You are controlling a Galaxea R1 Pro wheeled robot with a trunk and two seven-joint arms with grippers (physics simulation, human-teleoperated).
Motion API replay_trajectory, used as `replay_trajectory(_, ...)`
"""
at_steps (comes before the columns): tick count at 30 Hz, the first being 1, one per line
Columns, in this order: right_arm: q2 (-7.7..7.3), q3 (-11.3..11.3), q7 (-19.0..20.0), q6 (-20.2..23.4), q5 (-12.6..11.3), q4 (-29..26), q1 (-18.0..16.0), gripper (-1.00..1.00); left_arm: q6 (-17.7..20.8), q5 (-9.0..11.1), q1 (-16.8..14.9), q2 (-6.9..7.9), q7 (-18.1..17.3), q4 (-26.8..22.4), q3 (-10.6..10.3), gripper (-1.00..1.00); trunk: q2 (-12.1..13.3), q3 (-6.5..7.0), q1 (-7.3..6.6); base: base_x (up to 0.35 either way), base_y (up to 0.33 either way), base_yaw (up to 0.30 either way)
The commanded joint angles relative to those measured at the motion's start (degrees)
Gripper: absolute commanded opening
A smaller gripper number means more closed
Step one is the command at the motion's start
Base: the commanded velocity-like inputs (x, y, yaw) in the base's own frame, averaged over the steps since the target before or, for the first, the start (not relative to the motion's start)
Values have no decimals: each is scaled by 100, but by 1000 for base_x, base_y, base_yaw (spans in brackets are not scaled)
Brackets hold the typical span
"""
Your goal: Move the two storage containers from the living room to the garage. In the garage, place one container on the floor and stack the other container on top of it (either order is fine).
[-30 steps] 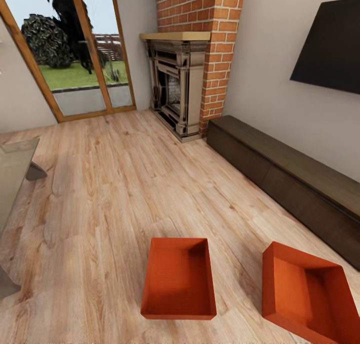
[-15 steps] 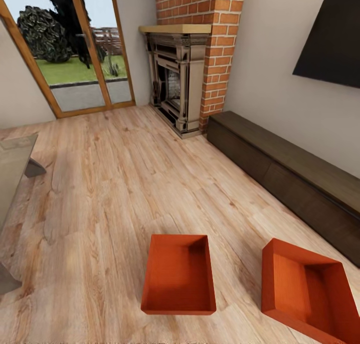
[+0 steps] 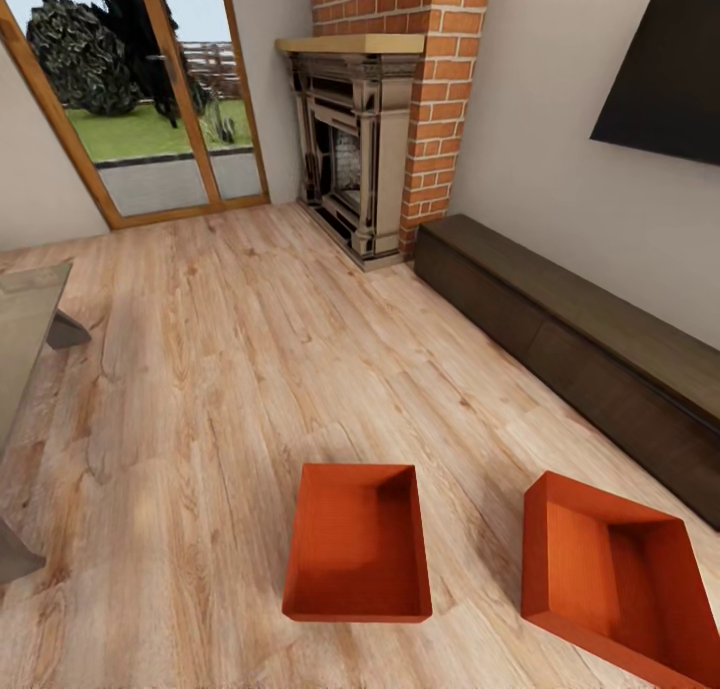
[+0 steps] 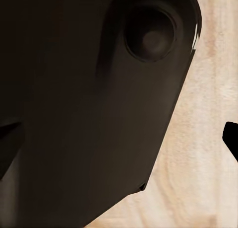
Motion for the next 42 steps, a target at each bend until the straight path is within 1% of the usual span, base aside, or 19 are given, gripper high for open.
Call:
replay_trajectory(1, 3, 47, 17, -39, -58, 17, -5, 100, -10, 47, -1, 0, -29, 2, 20, 100, -2, -6, 0, 0, 0, 0)
replay_trajectory(7, 37, 53, 17, -62, -58, 17, -5, 100, -10, 47, -1, 0, -29, 2, 20, 100, -2, -11, 0, 0, 0, 20)
replay_trajectory(14, 19, 44, 24, -64, -82, 17, -5, 100, -10, 47, -1, 0, -29, 2, 20, 100, -2, -11, 0, 0, 0, 75)
replay_trajectory(39, 36, 45, 25, -65, -64, 17, -5, 100, -10, 41, -1, 4, -32, -2, 17, 100, -2, -11, 0, 0, 0, 2)
replay_trajectory(42, 7, 59, -28, -6, -66, 0, -5, 100, -16, 37, -1, 7, -37, -33, 14, 100, -2, -11, 0, 0, 0, 0)
